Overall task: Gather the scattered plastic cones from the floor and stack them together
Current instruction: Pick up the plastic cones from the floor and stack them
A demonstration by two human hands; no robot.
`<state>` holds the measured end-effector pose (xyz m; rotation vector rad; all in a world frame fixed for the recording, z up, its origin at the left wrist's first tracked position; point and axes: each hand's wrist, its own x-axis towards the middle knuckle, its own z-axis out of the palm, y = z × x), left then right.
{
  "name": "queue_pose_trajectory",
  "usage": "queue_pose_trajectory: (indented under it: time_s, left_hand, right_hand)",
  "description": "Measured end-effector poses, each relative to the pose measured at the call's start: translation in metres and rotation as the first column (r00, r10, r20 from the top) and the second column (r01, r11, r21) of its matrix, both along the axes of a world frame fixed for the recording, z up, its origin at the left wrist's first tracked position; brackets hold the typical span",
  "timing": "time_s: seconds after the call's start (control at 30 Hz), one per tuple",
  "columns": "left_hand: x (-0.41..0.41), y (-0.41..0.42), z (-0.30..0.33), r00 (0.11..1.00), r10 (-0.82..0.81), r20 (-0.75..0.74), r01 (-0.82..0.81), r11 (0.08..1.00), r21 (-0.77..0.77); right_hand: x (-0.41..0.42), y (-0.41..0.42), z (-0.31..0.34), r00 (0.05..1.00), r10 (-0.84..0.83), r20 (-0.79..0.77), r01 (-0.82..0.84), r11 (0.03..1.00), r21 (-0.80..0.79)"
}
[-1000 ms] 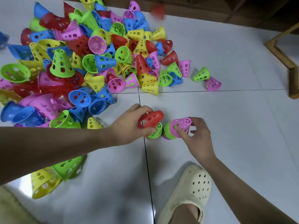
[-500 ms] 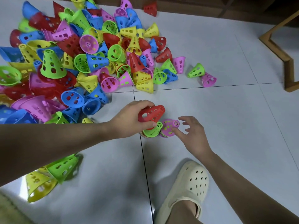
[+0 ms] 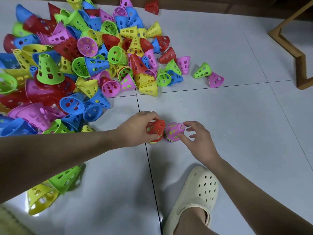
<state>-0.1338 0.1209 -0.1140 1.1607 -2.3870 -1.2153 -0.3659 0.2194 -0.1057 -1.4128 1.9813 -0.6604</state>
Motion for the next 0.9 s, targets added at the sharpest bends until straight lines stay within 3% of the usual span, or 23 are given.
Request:
queue_pose_trajectory:
  time_s: [0.13,0.3,0.47,0.63,0.77,0.9]
  left_hand:
    - [0.008,-0.011,-0.013,0.988,-0.048,0.145,0.056,0.997,-0.053]
    - [0.022,-0.015,-0.011,0.965,-0.161,0.208,0.185,0.978,-0.1]
    - [0.083,-0.031,0.003,0.922,-0.172,0.346,0.236,0.96,-0.151]
    - [0.174,-0.038,0.027,0.894,-0.087,0.439,0.206,0.951,-0.23]
    - [0.221,-0.026,0.041,0.895,0.007,0.447,0.127,0.955,-0.27]
    - [0.245,-0.007,0.029,0.899,0.058,0.434,0.061,0.965,-0.255]
  right_hand:
    - [0.003,0.001,0.005,1.0,0.008,0.012,-0.008,1.0,-0.015]
    - [0.013,-0.005,0.016,0.999,0.031,0.014,-0.03,0.996,-0.085]
    - [0.043,-0.014,0.031,0.998,0.055,0.01,-0.052,0.979,-0.195]
    - [0.087,-0.022,0.03,0.957,0.29,-0.016,-0.288,0.938,-0.195]
    - [0.118,-0.032,0.025,0.866,0.5,-0.02,-0.498,0.857,-0.13]
    - [0.149,-0.051,0.011,0.796,0.606,0.005,-0.604,0.794,-0.067]
